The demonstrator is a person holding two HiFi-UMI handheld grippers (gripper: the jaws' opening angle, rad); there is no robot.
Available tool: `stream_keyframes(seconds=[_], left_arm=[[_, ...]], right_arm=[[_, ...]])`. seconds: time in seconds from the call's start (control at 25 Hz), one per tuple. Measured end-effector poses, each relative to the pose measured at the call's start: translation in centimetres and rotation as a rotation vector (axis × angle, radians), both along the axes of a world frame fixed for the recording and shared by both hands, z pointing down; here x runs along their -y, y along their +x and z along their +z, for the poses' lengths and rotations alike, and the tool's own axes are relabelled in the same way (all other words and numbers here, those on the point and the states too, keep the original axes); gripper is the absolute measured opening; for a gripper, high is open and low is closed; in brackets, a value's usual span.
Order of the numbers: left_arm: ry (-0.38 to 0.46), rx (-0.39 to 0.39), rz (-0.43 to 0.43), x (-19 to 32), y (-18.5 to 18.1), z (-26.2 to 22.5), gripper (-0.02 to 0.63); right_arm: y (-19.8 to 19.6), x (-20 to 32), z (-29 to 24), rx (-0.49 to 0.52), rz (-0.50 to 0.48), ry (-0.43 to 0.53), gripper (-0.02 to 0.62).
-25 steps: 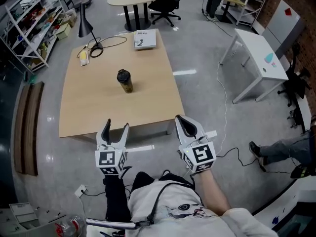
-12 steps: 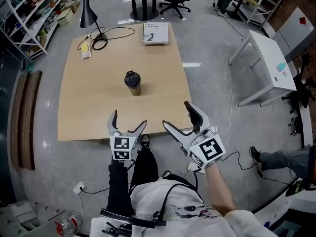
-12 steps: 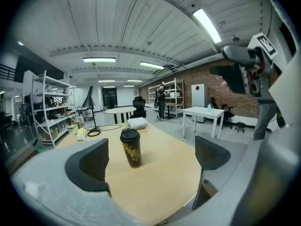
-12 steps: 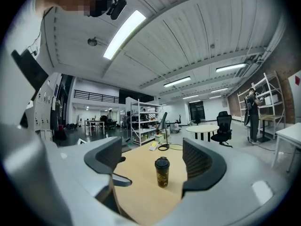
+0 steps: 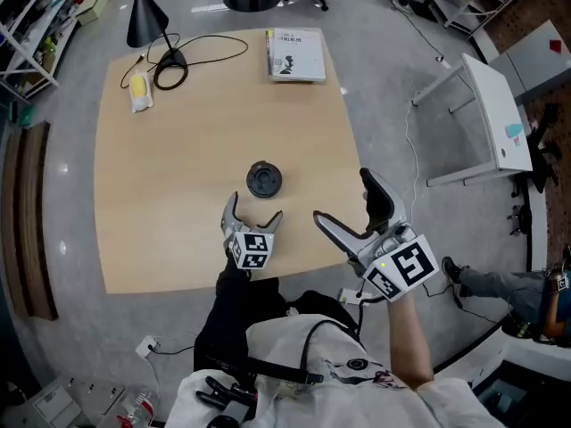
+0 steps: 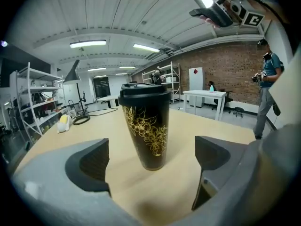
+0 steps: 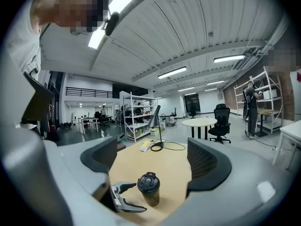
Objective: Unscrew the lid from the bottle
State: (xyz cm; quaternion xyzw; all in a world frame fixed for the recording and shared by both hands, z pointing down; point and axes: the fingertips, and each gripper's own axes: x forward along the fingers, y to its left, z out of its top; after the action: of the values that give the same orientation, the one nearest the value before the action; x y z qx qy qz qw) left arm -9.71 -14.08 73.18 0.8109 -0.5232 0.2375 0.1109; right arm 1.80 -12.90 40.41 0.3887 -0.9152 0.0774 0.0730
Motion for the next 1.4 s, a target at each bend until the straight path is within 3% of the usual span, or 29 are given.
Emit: stream_keyframes(seconds=[0.24,0.64,0.72,0.84,1.0,1.24,1.4], left_arm=[[0.015,-0.026,0.034,3.7,1.5,1.7,0.583],[0.160,-0.077,0.139,6.2,4.4,0.3,0.578],[0.150,-0.069,0.144,6.4,4.4,0.4,0.574],[0.129,-0.035,0.146,6.6,4.3,0.4,0.484],[0.097,-0.011,0.142,7.2,4.0,0.6,0.445],[0.005,-0.014,0.154,8.2,4.2,1.1,0.430],[0.017,-0.066,0.161,8.6,4.5,-0.8,0.430]], right_arm=[[1.0,2.4,2.3,-0.068,0.063,-0.071,0.461],[4.5,4.0,6.7,-0.135,0.181,-0.190,0.433],[4.7,4.0,7.5,-0.147,0.189,-0.207,0.433],[5.0,4.1,8.6,-0.152,0.205,-0.234,0.420],[5.0,4.4,9.2,-0.166,0.209,-0.244,0.414],[4.6,4.7,10.1,-0.170,0.192,-0.262,0.402],[2.4,5.1,10.5,-0.168,0.094,-0.266,0.395]])
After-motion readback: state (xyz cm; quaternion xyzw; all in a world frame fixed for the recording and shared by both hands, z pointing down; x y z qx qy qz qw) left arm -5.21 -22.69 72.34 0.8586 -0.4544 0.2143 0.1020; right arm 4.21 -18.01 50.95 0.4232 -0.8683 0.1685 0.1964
